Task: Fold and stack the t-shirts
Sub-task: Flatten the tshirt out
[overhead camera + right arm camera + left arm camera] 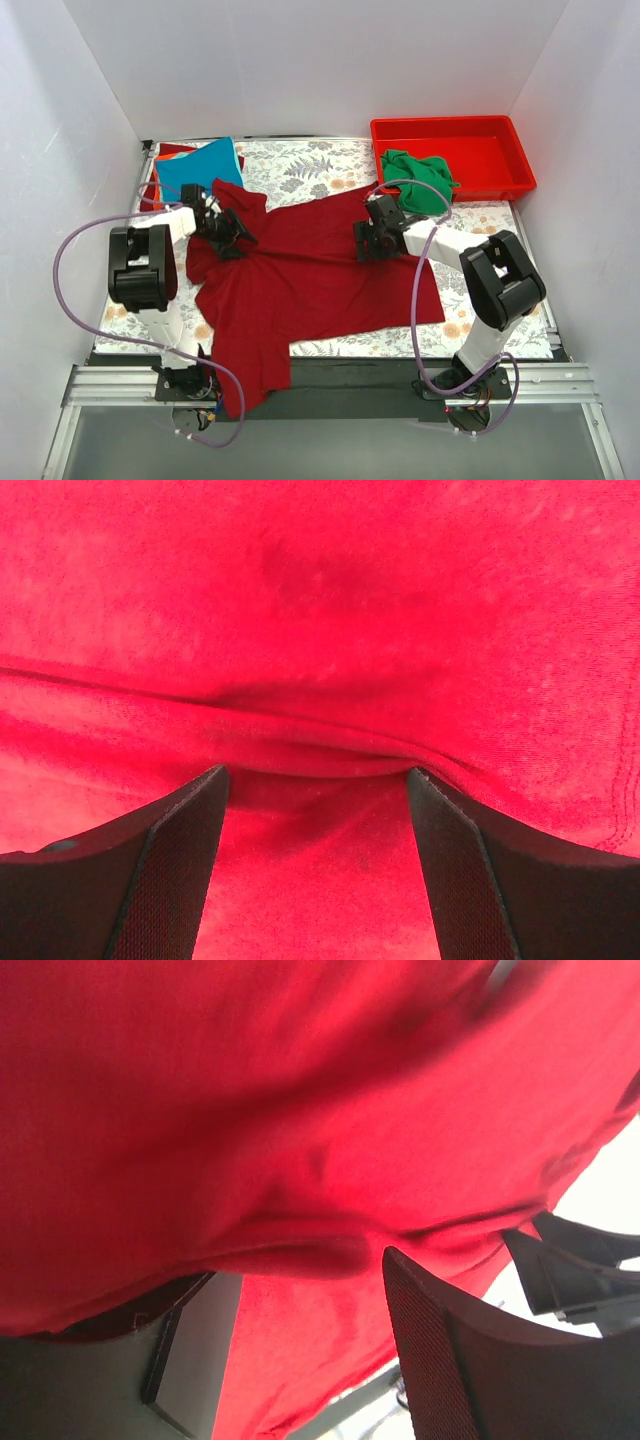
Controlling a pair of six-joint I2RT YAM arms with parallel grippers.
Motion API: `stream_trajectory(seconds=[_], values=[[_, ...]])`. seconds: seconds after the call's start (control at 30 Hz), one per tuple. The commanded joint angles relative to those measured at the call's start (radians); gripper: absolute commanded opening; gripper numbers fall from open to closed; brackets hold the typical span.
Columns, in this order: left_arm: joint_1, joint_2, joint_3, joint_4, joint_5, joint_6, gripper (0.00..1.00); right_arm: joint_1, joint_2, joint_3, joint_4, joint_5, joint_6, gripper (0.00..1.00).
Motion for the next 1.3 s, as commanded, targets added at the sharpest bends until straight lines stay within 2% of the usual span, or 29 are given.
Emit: stream_trajectory(seconds=[0.0,0.27,0.47,0.63,0.73,0.93,1.03,1.27], values=[[0.003,0.123,0.082,0.016,-0.245,0.107,0.57,-0.022,0.075,0.037,-0.109,0.044,-0.016,0.79],[0.003,0.2,0.319,-0.075,-0.279,0.226,0.57,-0.03,0.095,0.168,-0.187,0.052,-0.035,0.79],[0.003,-0.009,0.336,-0.137,-0.243,0.24,0.58,-0.028,0.029,0.252,-0.23,-0.014,-0.064,0.79],[0.003,-0.29,0.219,-0.185,-0.216,0.167,0.59,-0.027,-0.061,0.234,-0.229,-0.085,-0.064,0.79],[0.003,-0.359,0.109,-0.157,-0.214,0.113,0.59,-0.028,-0.035,0.22,-0.206,-0.064,-0.09,0.79],[0.016,-0.346,0.007,-0.097,-0.226,0.113,0.59,-0.056,0.069,0.206,-0.128,-0.061,-0.139,0.77],[0.05,-0.297,-0.008,-0.102,-0.263,0.153,0.59,-0.068,0.089,0.189,-0.126,-0.044,-0.142,0.77],[0.119,-0.249,-0.08,-0.042,-0.228,0.151,0.59,-0.097,0.106,0.143,-0.117,-0.033,-0.138,0.76]])
